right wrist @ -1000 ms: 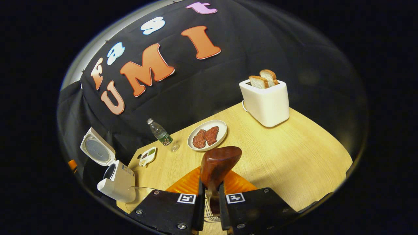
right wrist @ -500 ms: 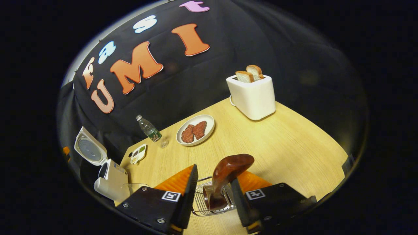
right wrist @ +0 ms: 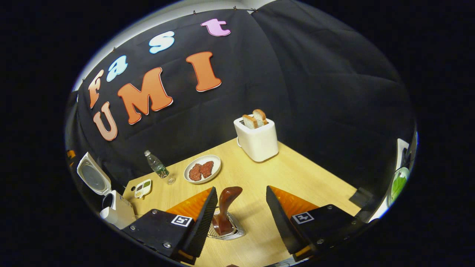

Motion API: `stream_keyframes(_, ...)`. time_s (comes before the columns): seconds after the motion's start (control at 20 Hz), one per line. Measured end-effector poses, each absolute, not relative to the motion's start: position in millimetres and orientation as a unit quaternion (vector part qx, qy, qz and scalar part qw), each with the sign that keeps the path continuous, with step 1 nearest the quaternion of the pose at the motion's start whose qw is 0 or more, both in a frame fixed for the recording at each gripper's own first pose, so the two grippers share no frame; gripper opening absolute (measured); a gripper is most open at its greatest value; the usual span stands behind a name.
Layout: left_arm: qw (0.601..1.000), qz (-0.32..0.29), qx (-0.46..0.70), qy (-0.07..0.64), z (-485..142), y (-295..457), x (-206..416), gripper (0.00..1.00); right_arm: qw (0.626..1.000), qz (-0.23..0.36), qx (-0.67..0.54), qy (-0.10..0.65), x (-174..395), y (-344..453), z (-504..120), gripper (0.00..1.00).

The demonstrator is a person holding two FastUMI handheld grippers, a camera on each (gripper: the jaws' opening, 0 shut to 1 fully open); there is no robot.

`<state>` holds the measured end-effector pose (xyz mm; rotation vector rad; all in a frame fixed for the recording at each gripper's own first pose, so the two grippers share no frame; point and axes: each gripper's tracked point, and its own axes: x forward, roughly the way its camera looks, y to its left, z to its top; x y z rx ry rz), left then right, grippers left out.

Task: Close the left gripper, press the button to open the rice cooker; take a wooden spoon from the chopstick holder with the right hand, scoop a spoonful of rice and pour it into the rice cooker, then put the wooden spoon back into the chopstick holder.

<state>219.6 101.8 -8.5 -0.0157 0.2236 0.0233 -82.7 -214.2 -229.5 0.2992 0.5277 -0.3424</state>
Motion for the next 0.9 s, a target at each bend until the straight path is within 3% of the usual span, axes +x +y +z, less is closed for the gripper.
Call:
stream_keyframes(0.15, 0.991, 0.015, -0.046, 0.128, -11, 109, 258, 0.99, 0.946, -0.187, 0.125, 0.233, -96, -219, -191, 0.84)
stream_keyframes(0.3, 0.981, 0.017, -0.047, 0.187, -40, 109, 285, 0.99, 0.951, -0.197, 0.112, 0.212, -107, -213, -161, 0.85)
stream_keyframes(0.5, 0.962, 0.064, -0.013, 0.267, -88, 121, 301, 0.99, 0.955, -0.19, 0.096, 0.204, -112, -199, -140, 0.86)
stream_keyframes(0.9, 0.9, 0.061, -0.022, 0.431, -123, 106, 245, 1.0, 0.967, -0.133, 0.095, 0.196, -76, -173, -136, 0.86)
